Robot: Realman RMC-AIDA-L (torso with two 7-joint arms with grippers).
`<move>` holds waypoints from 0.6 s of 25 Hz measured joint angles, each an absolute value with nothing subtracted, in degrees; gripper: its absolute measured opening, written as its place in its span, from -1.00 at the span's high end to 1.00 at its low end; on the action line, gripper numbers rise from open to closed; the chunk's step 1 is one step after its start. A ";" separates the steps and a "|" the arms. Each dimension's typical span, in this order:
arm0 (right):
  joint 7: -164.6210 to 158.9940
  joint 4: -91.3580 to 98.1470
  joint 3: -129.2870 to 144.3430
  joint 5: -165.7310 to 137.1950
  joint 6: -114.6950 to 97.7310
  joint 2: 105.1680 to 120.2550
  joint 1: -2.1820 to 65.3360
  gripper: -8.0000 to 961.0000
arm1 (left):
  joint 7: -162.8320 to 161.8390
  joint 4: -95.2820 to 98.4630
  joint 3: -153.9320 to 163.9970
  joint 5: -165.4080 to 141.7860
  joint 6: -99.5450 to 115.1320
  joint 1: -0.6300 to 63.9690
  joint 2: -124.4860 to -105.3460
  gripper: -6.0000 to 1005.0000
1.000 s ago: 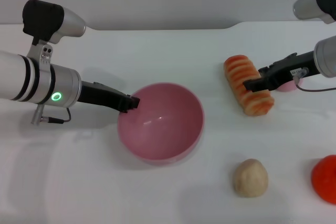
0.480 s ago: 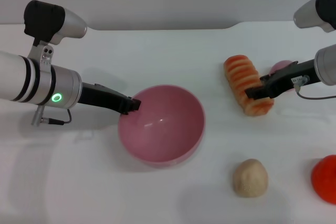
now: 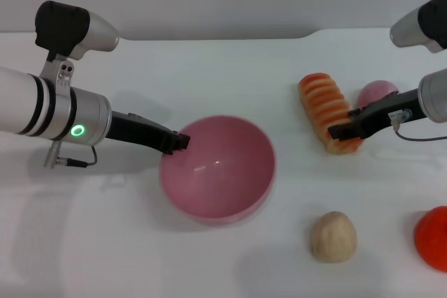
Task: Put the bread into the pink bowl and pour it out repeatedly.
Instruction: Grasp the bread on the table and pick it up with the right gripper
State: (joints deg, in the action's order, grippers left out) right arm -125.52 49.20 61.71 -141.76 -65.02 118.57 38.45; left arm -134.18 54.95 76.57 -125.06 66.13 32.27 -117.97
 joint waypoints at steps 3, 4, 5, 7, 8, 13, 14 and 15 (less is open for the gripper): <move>-125.65 48.33 61.71 -142.08 -63.95 118.50 38.64 -0.15 | -134.43 55.07 76.76 -125.06 66.23 32.36 -117.95 0.89; -125.68 48.09 61.71 -142.15 -63.71 118.49 38.70 -0.15 | -134.46 55.08 76.80 -125.06 66.29 32.37 -117.95 0.89; -125.69 47.85 61.72 -142.21 -63.49 118.48 38.75 -0.15 | -134.48 55.08 76.80 -125.06 66.40 32.37 -117.94 0.89; -125.69 47.57 61.77 -142.40 -63.04 118.48 38.80 -0.15 | -134.52 55.10 76.81 -125.06 66.55 32.39 -117.94 0.89; -125.71 47.52 61.79 -142.54 -62.78 118.48 38.80 -0.14 | -134.53 55.10 76.81 -125.06 66.59 32.42 -117.94 0.89; -125.82 46.33 61.97 -143.16 -61.30 118.47 39.06 -0.14 | -134.57 55.11 76.96 -125.07 66.64 32.44 -117.98 0.89; -125.85 46.16 62.16 -143.25 -61.04 118.47 39.10 -0.14 | -134.61 55.11 77.00 -125.07 66.64 32.44 -117.99 0.89; -125.87 46.01 62.36 -143.36 -60.77 118.47 39.12 -0.14 | -134.65 55.11 77.03 -125.07 66.63 32.44 -117.99 0.89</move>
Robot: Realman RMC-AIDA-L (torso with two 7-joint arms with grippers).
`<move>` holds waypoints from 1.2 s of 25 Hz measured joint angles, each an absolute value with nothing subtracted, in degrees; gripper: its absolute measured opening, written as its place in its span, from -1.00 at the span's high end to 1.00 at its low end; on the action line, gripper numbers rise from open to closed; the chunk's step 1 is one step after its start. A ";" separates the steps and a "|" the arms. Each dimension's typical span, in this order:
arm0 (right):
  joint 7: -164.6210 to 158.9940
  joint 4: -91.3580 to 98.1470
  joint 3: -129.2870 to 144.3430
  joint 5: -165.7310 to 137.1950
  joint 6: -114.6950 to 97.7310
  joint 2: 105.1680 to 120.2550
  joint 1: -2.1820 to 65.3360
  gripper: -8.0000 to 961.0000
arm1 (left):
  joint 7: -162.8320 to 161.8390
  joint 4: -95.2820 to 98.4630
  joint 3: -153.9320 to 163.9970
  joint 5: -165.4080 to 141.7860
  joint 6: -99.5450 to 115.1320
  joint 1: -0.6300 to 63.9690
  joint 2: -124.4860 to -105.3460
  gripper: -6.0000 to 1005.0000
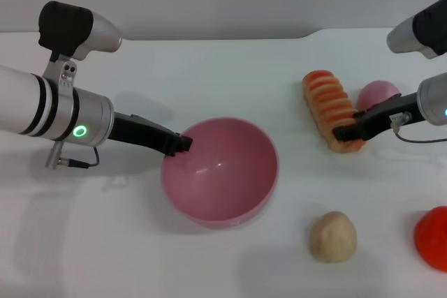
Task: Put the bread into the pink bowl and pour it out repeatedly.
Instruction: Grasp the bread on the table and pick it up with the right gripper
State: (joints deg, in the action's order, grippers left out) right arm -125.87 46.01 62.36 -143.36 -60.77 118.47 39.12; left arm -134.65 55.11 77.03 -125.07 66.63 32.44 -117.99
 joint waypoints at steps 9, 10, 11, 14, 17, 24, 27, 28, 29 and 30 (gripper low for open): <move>-125.93 44.42 62.80 -143.53 -59.48 118.55 39.71 -0.13 | -134.76 55.11 77.16 -125.07 66.62 32.71 -118.03 0.89; -125.89 44.48 63.16 -143.53 -59.25 118.60 39.65 -0.13 | -134.76 55.11 77.16 -125.07 66.62 32.74 -118.02 0.89; -125.73 44.64 63.73 -143.53 -58.92 118.65 39.49 -0.13 | -134.76 55.11 77.16 -125.07 66.62 32.80 -118.03 0.89; -125.54 44.88 66.31 -143.45 -57.59 118.77 38.98 -0.12 | -134.76 55.11 77.16 -125.07 66.62 32.86 -118.03 0.89; -125.57 44.77 68.21 -143.31 -56.55 118.80 38.89 -0.06 | -134.76 55.02 77.16 -125.07 66.61 32.87 -118.00 0.89; -125.80 45.18 68.83 -143.26 -56.42 118.91 38.68 0.25 | -134.74 55.00 77.21 -125.07 66.61 32.67 -117.96 0.89; -125.82 45.19 69.11 -143.24 -56.40 118.92 38.67 0.31 | -134.74 55.05 77.24 -125.07 66.62 32.52 -117.95 0.89; -125.83 45.19 69.13 -143.23 -56.40 118.92 38.67 0.33 | -134.74 55.06 77.26 -125.07 66.63 32.52 -117.97 0.89; -125.84 45.19 69.15 -143.22 -56.40 118.92 38.67 0.35 | -134.74 55.06 77.28 -125.07 66.66 32.53 -117.98 0.89; -125.84 45.20 69.18 -143.21 -56.40 118.92 38.67 0.36 | -134.74 55.07 77.30 -125.07 66.69 32.58 -118.01 0.89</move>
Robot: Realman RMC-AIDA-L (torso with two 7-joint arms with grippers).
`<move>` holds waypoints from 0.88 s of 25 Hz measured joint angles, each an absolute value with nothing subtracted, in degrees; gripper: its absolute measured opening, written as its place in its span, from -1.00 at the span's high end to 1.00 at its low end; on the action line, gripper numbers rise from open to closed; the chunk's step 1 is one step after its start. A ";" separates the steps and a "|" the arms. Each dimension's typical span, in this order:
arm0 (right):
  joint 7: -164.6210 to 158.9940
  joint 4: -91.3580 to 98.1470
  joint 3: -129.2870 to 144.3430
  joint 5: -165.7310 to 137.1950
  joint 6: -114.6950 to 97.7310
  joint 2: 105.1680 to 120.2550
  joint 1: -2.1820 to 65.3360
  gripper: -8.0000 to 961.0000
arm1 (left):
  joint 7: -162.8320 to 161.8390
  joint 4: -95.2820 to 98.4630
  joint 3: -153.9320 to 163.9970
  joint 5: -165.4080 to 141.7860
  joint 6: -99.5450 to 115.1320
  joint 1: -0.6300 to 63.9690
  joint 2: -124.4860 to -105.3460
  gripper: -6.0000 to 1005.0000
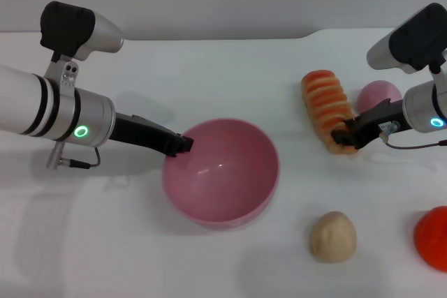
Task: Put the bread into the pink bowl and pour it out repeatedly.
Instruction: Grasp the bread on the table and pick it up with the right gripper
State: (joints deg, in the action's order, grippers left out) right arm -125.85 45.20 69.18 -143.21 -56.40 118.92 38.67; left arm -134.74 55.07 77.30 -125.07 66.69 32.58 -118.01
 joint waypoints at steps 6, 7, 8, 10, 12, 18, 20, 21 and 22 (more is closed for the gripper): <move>-125.86 45.33 69.24 -143.17 -56.44 118.92 38.58 0.47 | -134.73 55.11 77.33 -125.07 66.86 32.78 -118.03 0.89; -125.86 45.33 69.24 -143.17 -56.44 118.92 38.56 0.49 | -134.73 55.11 77.34 -125.07 66.87 32.78 -118.02 0.89; -125.86 45.34 69.24 -143.17 -56.45 118.92 38.54 0.51 | -134.74 55.11 77.33 -125.07 66.88 32.79 -118.03 0.89; -125.86 45.36 69.22 -143.16 -56.44 118.92 38.49 0.53 | -134.73 55.11 77.33 -125.07 66.89 32.79 -118.03 0.89; -125.86 45.72 69.07 -143.10 -56.40 118.92 38.21 0.55 | -134.73 55.11 77.33 -125.07 66.89 32.79 -118.03 0.89; -125.79 51.33 68.63 -140.01 -56.20 119.23 34.50 0.61 | -134.73 55.09 77.33 -125.07 66.88 32.80 -117.98 0.89; -125.58 53.05 68.55 -138.86 -56.09 119.38 33.42 0.63 | -134.70 55.05 77.34 -125.07 66.88 32.84 -117.98 0.89; -125.52 53.79 68.51 -138.44 -55.92 119.46 32.93 0.64 | -134.68 55.01 77.33 -125.07 66.86 32.84 -117.97 0.89; -125.30 54.55 68.49 -137.77 -55.59 119.52 32.46 0.64 | -134.63 54.96 77.33 -125.07 66.84 32.85 -117.97 0.89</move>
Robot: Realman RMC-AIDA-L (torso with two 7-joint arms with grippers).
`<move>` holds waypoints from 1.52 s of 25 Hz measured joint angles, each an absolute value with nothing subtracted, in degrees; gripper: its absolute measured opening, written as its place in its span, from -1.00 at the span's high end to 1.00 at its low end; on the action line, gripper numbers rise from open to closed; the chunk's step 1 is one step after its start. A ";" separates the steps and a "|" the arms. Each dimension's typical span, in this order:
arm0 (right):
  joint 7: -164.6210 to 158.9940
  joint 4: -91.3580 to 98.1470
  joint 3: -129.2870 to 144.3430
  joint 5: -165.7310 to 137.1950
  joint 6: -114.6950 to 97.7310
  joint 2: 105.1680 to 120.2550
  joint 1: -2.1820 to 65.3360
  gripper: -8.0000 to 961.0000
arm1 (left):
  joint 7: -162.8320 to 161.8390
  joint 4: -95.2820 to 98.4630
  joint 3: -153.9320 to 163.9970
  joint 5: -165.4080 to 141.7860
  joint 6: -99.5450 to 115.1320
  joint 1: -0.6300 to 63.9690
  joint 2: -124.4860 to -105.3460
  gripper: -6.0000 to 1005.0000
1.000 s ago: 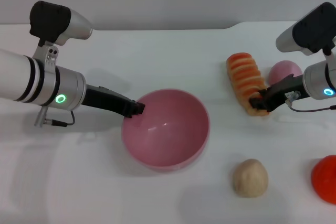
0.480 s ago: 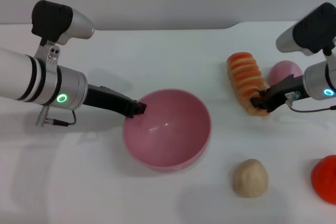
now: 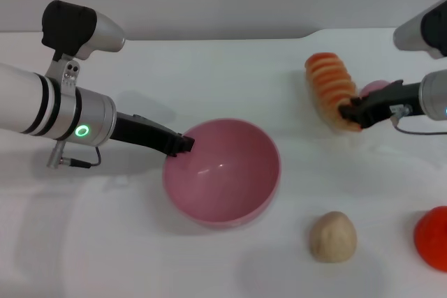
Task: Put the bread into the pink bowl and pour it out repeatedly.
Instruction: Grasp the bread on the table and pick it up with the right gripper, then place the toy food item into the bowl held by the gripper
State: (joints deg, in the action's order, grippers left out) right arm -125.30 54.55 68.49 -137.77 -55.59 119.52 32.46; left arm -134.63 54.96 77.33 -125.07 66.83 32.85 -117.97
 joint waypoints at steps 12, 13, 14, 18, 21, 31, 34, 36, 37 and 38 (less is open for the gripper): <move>-105.99 68.43 67.75 -104.41 -62.67 119.78 25.71 0.70 | -134.21 54.62 77.33 -125.07 65.93 32.88 -117.98 0.89; -102.72 69.09 67.79 -100.18 -65.01 119.80 24.98 0.70 | -134.21 54.61 77.33 -125.07 65.63 32.88 -117.99 0.89; -100.35 69.47 67.90 -96.70 -66.81 119.79 24.37 0.70 | -134.20 54.58 77.31 -125.07 65.40 32.87 -117.99 0.89; -93.89 70.25 68.84 -88.09 -71.92 119.80 22.13 0.71 | -134.26 54.55 76.76 -125.07 64.04 32.87 -117.92 0.89; -92.67 69.03 69.81 -87.17 -73.24 119.80 21.65 0.71 | -134.50 54.55 76.51 -125.07 63.23 32.87 -117.74 0.89; -84.08 58.85 75.42 -83.92 -71.90 119.46 21.21 0.73 | -134.71 55.05 76.82 -124.01 63.02 33.97 -117.93 0.89; -82.34 57.34 77.55 -83.05 -71.25 119.45 21.11 0.73 | -134.70 54.84 77.18 -123.19 63.03 34.58 -117.95 0.89; -82.00 57.00 78.92 -82.97 -70.72 119.44 21.09 0.73 | -134.68 54.67 77.20 -123.11 63.03 34.83 -117.94 0.89; -81.99 56.96 79.37 -82.96 -70.40 119.44 21.08 0.73 | -134.67 54.63 77.20 -123.10 63.02 34.84 -117.91 0.89; -81.98 56.90 79.78 -82.96 -69.98 119.44 21.05 0.74 | -134.67 54.63 77.20 -123.10 63.02 34.84 -117.91 0.89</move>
State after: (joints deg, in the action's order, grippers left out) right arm -81.98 56.90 79.78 -82.96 -69.98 119.44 21.05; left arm -134.67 54.63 77.20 -123.10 63.02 34.84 -117.91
